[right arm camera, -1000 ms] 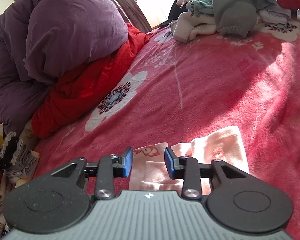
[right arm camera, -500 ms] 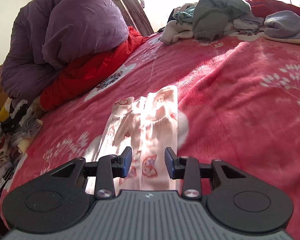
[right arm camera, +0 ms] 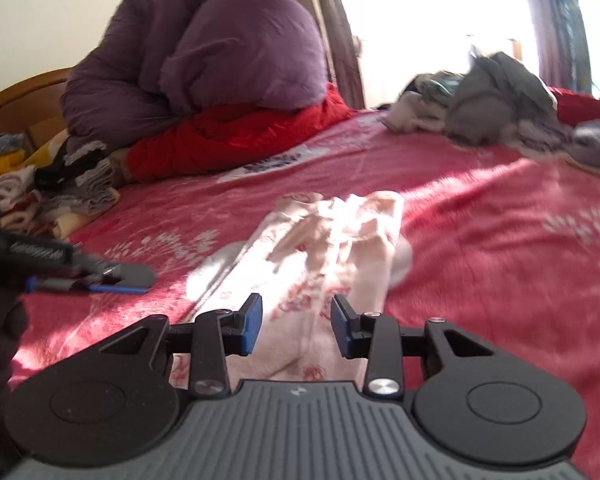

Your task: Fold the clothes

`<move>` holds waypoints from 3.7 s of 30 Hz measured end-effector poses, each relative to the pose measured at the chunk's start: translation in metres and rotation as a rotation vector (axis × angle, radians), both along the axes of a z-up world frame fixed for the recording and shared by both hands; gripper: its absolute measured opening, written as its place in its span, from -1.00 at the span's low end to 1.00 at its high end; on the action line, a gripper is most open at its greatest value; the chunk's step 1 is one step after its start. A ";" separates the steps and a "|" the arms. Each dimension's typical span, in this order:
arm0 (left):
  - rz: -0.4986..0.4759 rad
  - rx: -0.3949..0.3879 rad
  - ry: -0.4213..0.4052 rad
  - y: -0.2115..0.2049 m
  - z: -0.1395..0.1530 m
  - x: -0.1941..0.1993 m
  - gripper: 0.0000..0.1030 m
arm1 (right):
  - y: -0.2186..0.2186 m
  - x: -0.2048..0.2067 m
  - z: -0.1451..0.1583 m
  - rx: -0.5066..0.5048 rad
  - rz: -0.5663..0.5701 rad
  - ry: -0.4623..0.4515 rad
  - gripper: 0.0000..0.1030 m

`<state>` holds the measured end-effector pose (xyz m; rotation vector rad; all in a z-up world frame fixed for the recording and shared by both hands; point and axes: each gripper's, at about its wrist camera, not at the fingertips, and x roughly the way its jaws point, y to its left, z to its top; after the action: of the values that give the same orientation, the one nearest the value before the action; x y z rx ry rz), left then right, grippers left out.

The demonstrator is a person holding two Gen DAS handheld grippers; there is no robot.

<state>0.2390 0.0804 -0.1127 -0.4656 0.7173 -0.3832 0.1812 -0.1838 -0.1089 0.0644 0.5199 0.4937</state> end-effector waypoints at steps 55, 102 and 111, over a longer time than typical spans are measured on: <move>-0.077 0.183 -0.054 -0.035 -0.020 0.121 -0.94 | 0.082 -0.075 -0.035 -0.304 0.551 -0.051 -0.22; -0.705 0.699 -0.279 -0.154 0.003 0.125 -0.93 | 0.012 -0.053 -0.012 -0.175 0.460 0.029 -0.14; -0.664 0.707 -0.335 -0.156 0.000 0.121 -0.92 | -0.045 -0.055 -0.009 -0.132 0.399 0.070 -0.08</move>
<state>0.3599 -0.0758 -0.1125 0.5169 0.6151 -0.7652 0.1257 -0.2288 -0.1180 -0.1519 0.6366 0.8472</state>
